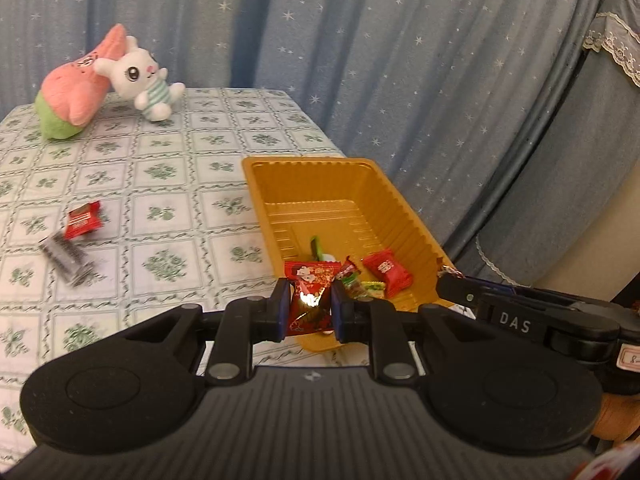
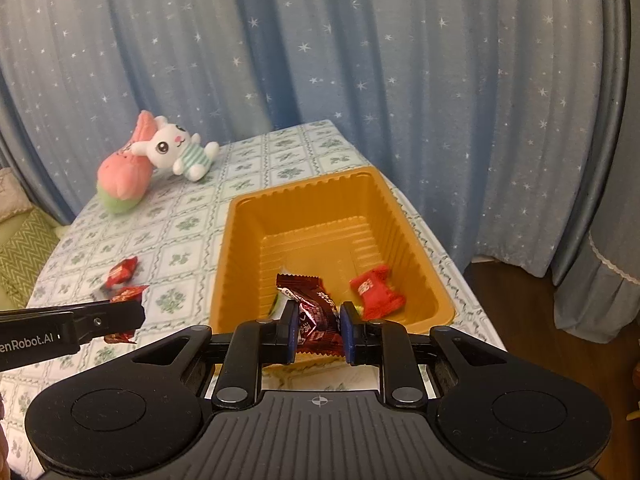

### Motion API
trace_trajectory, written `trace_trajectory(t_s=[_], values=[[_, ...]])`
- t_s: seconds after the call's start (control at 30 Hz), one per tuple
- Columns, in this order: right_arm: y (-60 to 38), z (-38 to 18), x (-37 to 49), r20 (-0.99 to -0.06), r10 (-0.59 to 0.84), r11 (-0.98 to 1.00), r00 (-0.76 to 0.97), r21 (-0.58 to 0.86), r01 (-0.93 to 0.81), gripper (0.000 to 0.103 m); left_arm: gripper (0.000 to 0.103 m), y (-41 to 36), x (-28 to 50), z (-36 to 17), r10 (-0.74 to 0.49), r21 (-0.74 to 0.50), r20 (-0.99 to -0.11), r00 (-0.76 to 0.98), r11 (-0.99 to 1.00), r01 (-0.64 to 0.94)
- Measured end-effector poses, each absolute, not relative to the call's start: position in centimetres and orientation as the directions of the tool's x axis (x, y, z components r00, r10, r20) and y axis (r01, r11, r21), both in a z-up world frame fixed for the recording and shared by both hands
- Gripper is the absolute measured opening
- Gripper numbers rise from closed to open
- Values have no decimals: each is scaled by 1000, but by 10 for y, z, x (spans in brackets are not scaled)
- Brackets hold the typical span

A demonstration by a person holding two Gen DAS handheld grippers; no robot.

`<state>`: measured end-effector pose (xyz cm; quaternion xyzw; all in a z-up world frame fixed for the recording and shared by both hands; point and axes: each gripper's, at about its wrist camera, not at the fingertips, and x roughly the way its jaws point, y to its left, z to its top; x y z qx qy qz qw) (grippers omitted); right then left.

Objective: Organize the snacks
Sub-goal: 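Carry both held candies over the orange tray, then lower both candies into the tray and open both tools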

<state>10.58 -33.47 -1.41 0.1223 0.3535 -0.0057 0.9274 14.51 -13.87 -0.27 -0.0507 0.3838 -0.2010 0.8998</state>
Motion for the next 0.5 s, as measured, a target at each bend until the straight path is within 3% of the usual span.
trace_trajectory(t_s=[0.5], values=[[-352,-25,153,-661,78,972,746,217,91,22,19,-173,199,-12,-416,-245,-685,599,905,349]])
